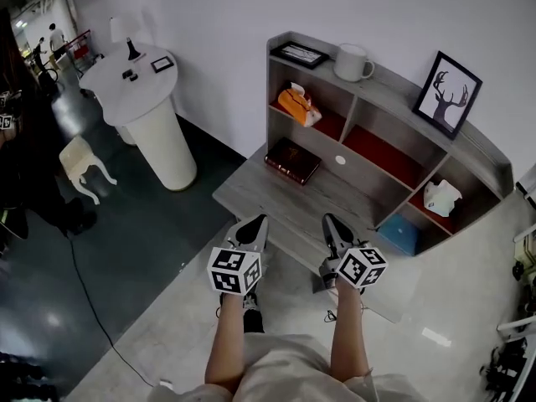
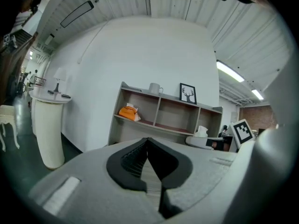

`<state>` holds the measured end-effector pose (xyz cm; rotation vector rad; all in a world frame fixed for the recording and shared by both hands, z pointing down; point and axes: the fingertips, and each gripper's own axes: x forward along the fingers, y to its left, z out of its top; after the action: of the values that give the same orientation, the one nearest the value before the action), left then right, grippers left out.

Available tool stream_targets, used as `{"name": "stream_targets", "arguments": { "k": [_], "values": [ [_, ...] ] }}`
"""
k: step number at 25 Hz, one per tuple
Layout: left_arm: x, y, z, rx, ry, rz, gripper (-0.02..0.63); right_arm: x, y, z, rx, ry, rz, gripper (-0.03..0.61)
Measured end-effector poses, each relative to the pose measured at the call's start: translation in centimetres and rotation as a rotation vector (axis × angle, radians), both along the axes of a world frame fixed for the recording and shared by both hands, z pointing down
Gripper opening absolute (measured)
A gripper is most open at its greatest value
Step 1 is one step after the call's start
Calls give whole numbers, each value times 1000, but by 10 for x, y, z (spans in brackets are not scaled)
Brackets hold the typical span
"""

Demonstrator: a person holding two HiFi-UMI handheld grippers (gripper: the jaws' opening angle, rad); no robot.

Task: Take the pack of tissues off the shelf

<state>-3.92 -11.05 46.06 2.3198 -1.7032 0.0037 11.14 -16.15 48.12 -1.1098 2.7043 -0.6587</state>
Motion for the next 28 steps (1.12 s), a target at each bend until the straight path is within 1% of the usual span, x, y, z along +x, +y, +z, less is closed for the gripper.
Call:
{"name": "stream_targets", "arguments": {
  "k": [3, 7, 10, 11, 13, 15, 16, 17, 19, 21, 22, 23, 26, 28],
  "values": [
    [-26, -18, 8, -25, 18, 3, 9, -26, -20, 12, -36, -15, 4, 17],
    [-59, -45, 17, -55, 20, 3, 9, -65, -48, 21, -53, 17, -9, 17],
    [-84, -60, 19, -44, 20, 13, 8, -91, -73, 17, -44, 30, 8, 17],
    [-92, -63, 19, -29, 6, 23, 8, -102, -80, 15, -36, 32, 11, 15],
    [-109, -70, 20, -6, -51, 39, 9, -127, -90, 12, -10, 33, -3, 15],
    [-127, -78, 20, -1, -109, 41, 9, -152, -94, 10, 18, 33, -35, 15],
    [-136, -83, 19, 0, -125, 36, 9, -162, -95, 9, 26, 38, -45, 15],
    [-144, -87, 16, 1, -129, 30, 8, -170, -95, 9, 31, 47, -50, 17],
    [-155, -93, 12, 7, -96, 25, 9, -180, -92, 11, 36, 70, -50, 15],
    [-155, -99, 13, 8, -50, 38, 9, -179, -94, 14, 40, 111, -34, 17],
    [-151, -102, 17, 1, -42, 55, 9, -174, -96, 16, 42, 135, -18, 15],
    [-144, -104, 23, -14, -51, 80, 9, -168, -98, 17, 44, 156, -1, 17],
    [-123, -108, 44, -71, -138, 163, 9, -150, -99, 17, 63, 187, 24, 15],
    [-114, -114, 50, -85, -159, 199, 8, -145, -100, 16, 83, 224, 28, 17]
  ]
}}
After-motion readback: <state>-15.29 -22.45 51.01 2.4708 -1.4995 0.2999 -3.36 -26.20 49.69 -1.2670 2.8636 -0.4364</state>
